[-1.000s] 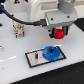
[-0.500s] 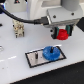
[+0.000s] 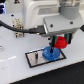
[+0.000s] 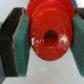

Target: Insert the blue gear onto the right peg, followed by the red gear

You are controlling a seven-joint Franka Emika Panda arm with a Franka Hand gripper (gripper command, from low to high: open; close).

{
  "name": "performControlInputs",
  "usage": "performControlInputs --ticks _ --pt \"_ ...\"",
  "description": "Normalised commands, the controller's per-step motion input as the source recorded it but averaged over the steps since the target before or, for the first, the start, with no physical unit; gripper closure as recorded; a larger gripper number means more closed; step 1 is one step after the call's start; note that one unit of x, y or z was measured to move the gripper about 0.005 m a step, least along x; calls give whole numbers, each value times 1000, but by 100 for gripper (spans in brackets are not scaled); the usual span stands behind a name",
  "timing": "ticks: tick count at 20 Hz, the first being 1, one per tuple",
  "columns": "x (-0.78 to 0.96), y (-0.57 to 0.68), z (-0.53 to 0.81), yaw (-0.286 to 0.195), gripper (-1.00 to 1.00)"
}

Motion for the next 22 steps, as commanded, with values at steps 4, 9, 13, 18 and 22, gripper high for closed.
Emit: performControlInputs --ticks 4,9,13,18,22 --pt "195 -99 -102 0 100" --pt "178 -83 -123 0 100" --pt "71 -26 -20 0 100" --pt "5 -28 127 0 100" --pt "0 -17 236 0 100"
